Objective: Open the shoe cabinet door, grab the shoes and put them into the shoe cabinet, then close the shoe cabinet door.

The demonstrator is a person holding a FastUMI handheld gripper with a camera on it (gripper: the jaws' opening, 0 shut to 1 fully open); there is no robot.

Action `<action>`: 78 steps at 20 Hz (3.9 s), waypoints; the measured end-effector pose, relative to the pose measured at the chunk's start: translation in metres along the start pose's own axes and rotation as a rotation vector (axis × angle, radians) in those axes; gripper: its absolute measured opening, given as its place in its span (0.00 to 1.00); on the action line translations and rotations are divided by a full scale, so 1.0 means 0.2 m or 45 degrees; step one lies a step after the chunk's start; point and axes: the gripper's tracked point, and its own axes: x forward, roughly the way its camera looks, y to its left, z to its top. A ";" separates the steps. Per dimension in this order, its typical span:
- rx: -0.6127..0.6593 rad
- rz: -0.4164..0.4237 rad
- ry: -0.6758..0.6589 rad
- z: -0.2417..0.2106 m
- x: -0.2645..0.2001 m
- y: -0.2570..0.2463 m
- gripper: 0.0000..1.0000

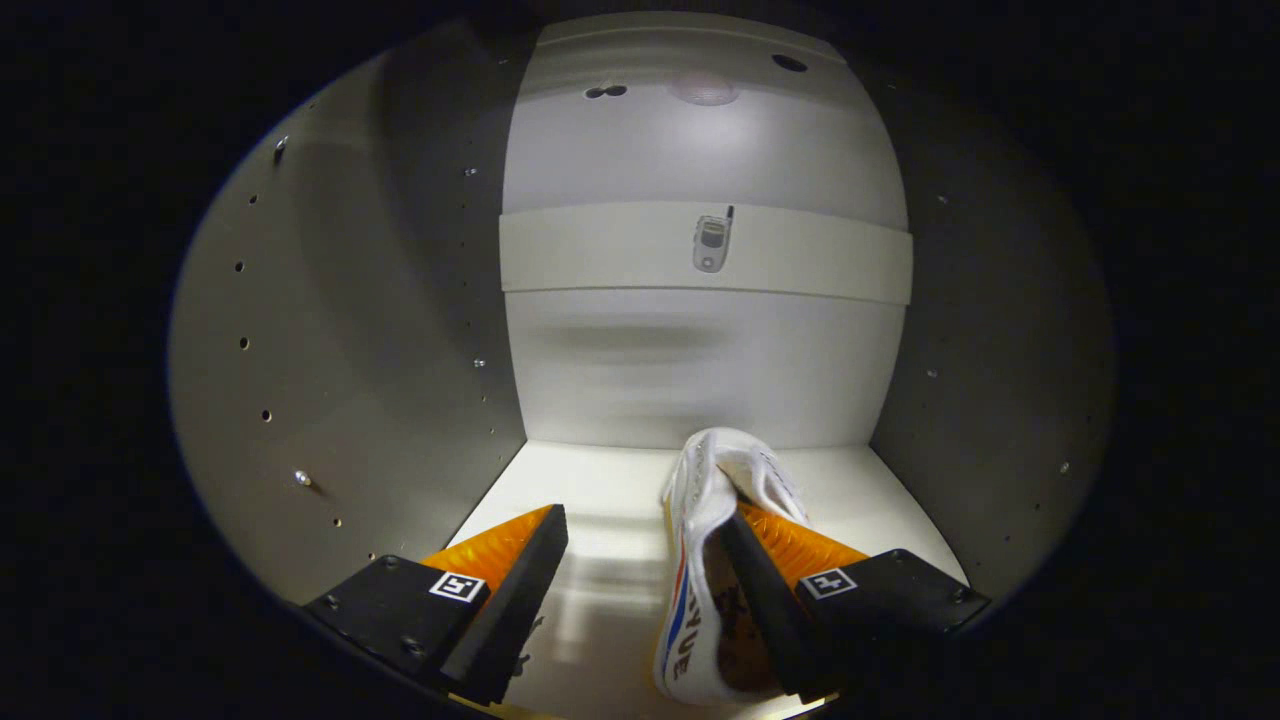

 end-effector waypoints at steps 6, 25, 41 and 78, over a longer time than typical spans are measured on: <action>0.013 -0.050 -0.046 0.07 -0.24 -0.05 0.98; 0.090 -0.013 -0.280 0.07 -1.89 0.11 0.98; 0.065 -0.338 -0.383 -0.05 -2.84 -0.73 0.97; 0.157 0.062 -0.324 0.00 -2.29 -0.74 0.98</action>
